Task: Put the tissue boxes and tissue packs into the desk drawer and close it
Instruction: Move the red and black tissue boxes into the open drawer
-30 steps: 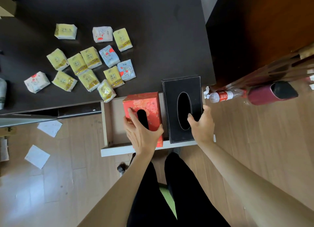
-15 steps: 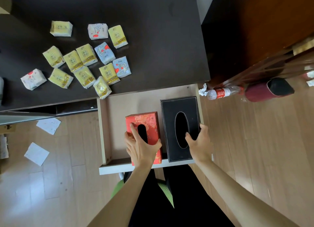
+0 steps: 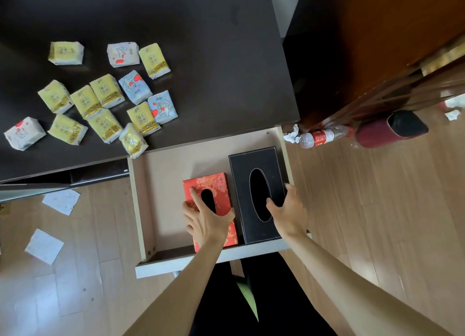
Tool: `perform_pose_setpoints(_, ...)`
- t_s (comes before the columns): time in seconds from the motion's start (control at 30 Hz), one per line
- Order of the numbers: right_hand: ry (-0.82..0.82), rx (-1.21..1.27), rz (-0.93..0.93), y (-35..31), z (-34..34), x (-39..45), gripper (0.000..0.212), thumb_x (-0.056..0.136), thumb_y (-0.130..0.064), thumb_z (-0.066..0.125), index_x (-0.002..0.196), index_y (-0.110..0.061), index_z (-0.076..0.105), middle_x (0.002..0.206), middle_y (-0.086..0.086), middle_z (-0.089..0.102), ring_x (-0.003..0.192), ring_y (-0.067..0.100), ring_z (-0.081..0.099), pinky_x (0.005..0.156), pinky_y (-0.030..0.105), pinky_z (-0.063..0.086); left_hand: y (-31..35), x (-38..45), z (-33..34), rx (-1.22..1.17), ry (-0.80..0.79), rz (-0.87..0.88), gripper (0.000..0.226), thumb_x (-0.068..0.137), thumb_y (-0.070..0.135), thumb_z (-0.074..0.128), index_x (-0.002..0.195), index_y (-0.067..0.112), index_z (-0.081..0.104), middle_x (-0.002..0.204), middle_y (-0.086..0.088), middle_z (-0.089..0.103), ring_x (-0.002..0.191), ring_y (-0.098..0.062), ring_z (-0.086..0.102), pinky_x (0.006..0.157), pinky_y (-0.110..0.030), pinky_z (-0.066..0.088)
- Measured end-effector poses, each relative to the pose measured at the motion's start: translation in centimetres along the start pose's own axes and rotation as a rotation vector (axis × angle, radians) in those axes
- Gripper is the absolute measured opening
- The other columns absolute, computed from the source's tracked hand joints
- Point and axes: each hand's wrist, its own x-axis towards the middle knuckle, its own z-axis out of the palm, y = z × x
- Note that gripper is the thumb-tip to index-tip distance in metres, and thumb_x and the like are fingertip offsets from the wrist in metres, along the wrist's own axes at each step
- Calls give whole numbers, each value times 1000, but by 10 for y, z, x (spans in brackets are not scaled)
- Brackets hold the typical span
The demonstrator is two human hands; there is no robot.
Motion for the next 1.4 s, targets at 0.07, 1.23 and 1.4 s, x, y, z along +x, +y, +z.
perform_pose_setpoints(0.07, 18, -22, -36, 3, 2, -3, 66, 93, -36, 71, 149, -13, 44, 146, 4, 58, 130, 27, 58, 105, 46, 53, -5, 0, 2, 4, 15, 30, 130, 64, 62, 79, 154, 29, -9, 151, -18, 14, 130, -38, 32, 105, -53, 32)
perform_pose_setpoints(1.23, -119, -411, -381, -12, 4, -15, 28, 103, -27, 49, 120, -16, 69, 119, -2, 65, 111, 20, 55, 87, 36, 52, -30, 22, -34, -526, -213, 1, 33, 94, 28, 61, 125, 18, 61, 104, 10, 69, 88, -14, 69, 83, -42, 56)
perform_pose_setpoints(1.4, -120, -152, -445, -87, 20, 1, 23, 105, -25, 48, 113, -18, 69, 109, -5, 67, 104, 13, 59, 78, 29, 49, -39, 44, -77, -598, -225, 12, 18, 94, 18, 56, 106, 26, 67, 94, 3, 74, 88, -20, 69, 78, -44, 56)
